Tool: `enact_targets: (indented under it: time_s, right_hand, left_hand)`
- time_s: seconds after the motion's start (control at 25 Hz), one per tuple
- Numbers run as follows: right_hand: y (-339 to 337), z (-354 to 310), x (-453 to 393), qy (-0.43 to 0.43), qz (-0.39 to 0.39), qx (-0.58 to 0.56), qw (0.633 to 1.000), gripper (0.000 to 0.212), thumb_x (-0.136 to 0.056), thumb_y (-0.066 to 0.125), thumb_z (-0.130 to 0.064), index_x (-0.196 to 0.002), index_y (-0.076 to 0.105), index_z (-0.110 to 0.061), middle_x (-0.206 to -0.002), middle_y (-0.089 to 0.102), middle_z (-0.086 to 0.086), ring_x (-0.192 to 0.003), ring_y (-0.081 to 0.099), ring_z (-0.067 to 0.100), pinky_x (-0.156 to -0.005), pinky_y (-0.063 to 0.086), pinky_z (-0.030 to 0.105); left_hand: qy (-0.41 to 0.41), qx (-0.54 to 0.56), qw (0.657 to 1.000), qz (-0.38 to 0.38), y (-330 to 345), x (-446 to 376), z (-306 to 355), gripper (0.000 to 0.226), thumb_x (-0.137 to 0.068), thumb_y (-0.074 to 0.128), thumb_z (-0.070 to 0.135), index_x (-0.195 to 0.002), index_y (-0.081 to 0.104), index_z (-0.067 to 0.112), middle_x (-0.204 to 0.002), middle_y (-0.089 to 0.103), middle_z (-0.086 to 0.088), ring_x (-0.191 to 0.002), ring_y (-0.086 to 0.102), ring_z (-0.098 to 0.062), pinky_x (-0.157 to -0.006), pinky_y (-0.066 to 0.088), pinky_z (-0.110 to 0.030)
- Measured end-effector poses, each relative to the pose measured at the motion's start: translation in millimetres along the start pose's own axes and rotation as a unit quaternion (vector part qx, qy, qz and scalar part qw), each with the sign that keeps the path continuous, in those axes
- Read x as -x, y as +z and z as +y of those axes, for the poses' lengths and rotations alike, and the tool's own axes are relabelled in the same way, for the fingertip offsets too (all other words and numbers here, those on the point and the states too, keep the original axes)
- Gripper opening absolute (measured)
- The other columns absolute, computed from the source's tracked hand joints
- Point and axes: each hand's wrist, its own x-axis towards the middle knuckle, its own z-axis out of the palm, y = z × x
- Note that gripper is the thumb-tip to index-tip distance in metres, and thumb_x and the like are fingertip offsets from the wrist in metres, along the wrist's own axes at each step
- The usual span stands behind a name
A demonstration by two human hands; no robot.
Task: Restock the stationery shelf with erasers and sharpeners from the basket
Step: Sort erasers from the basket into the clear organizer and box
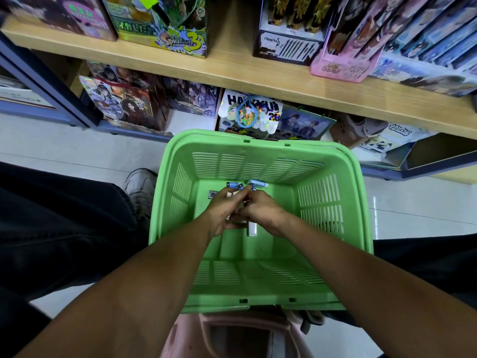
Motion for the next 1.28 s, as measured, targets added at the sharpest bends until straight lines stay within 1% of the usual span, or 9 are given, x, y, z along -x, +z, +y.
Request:
enact_targets:
  time_s: [0.16,0.28,0.4,0.56,0.72,0.92,1.0,1.12,1.28]
  right_hand:
    - [-9,-4,7,0.006,-0.045,-0.060,0.997,0.004,-0.089,0.066,0.005,-0.092,0.064,0.007,-0.082,0.069,0.021,-0.062,0.072,0.020,-0.061,0.060,0.024]
    - [-30,2,-5,0.034,0.068,0.058,0.995,0.008,-0.088,0.072,-0.006,-0.087,0.067,0.000,-0.066,0.067,0.012,-0.047,0.061,0.016,-0.042,0.048,0.021]
    - [-60,29,-17,0.106,0.201,0.301,0.926,0.023,-0.089,0.072,-0.021,-0.098,0.065,-0.002,-0.083,0.067,0.012,-0.068,0.070,0.023,-0.063,0.060,0.034]
    - [-51,52,-17,0.122,0.140,0.344,0.921,0.051,-0.086,0.071,-0.049,-0.104,0.050,-0.006,-0.093,0.062,0.012,-0.069,0.067,0.026,-0.060,0.050,0.031]
    - [-34,58,-24,0.057,0.156,0.421,0.892,0.028,-0.092,0.066,-0.029,-0.109,0.061,-0.007,-0.108,0.065,0.014,-0.099,0.065,0.028,-0.070,0.040,0.024]
    - [-12,58,-18,0.111,0.142,0.365,0.913,0.041,-0.091,0.065,-0.036,-0.113,0.056,-0.003,-0.109,0.064,0.013,-0.084,0.056,0.024,-0.070,0.045,0.028]
    - [-4,61,-19,0.105,0.117,0.387,0.908,0.053,-0.089,0.064,-0.048,-0.117,0.053,-0.005,-0.112,0.063,0.011,-0.094,0.063,0.027,-0.074,0.048,0.030]
    - [2,62,-20,0.069,0.102,0.458,0.880,0.038,-0.095,0.059,-0.035,-0.119,0.055,-0.005,-0.121,0.061,0.012,-0.109,0.062,0.029,-0.080,0.045,0.028]
    - [-3,52,-24,0.096,0.110,0.305,0.941,0.022,-0.084,0.072,-0.031,-0.080,0.063,-0.011,-0.091,0.071,0.012,-0.078,0.067,0.023,-0.068,0.053,0.028]
  left_hand:
    - [0.021,0.039,0.999,0.006,-6,-4,3,0.029,-0.080,0.082,0.019,-0.099,0.060,0.020,-0.086,0.072,-0.007,-0.068,0.068,-0.023,-0.066,0.060,-0.043]
    - [0.025,0.045,0.997,0.062,-11,-6,7,0.030,-0.080,0.073,-0.003,-0.095,0.055,0.015,-0.087,0.067,-0.012,-0.071,0.068,-0.025,-0.061,0.061,-0.040]
    - [0.015,0.022,0.995,0.097,-18,-7,7,0.032,-0.081,0.072,-0.004,-0.102,0.052,0.009,-0.102,0.062,-0.016,-0.081,0.065,-0.026,-0.057,0.060,-0.034]
    - [-0.019,-0.011,0.996,0.083,-19,-7,1,0.041,-0.082,0.075,0.006,-0.116,0.053,0.009,-0.109,0.064,-0.016,-0.081,0.067,-0.026,-0.057,0.061,-0.035]
    - [-0.039,-0.022,0.996,0.076,-22,-6,-3,0.042,-0.081,0.073,0.002,-0.118,0.056,0.012,-0.107,0.065,-0.014,-0.085,0.068,-0.028,-0.061,0.062,-0.042]
    - [-0.021,-0.052,0.995,0.088,-22,-11,-9,0.038,-0.076,0.067,-0.013,-0.099,0.053,0.015,-0.086,0.060,-0.009,-0.069,0.060,-0.022,-0.056,0.058,-0.033]
    - [-0.014,-0.067,0.994,0.080,-19,-9,-9,0.039,-0.074,0.067,-0.012,-0.096,0.052,0.016,-0.082,0.056,-0.009,-0.065,0.055,-0.021,-0.052,0.050,-0.026]
    - [-0.018,-0.074,0.995,0.068,-19,-8,-10,0.041,-0.072,0.071,-0.012,-0.101,0.054,0.012,-0.081,0.056,-0.008,-0.061,0.055,-0.019,-0.051,0.049,-0.026]
    - [-0.037,-0.062,0.994,0.086,-21,-10,-9,0.047,-0.071,0.071,-0.004,-0.115,0.062,0.009,-0.091,0.072,-0.012,-0.073,0.070,-0.024,-0.058,0.057,-0.031]
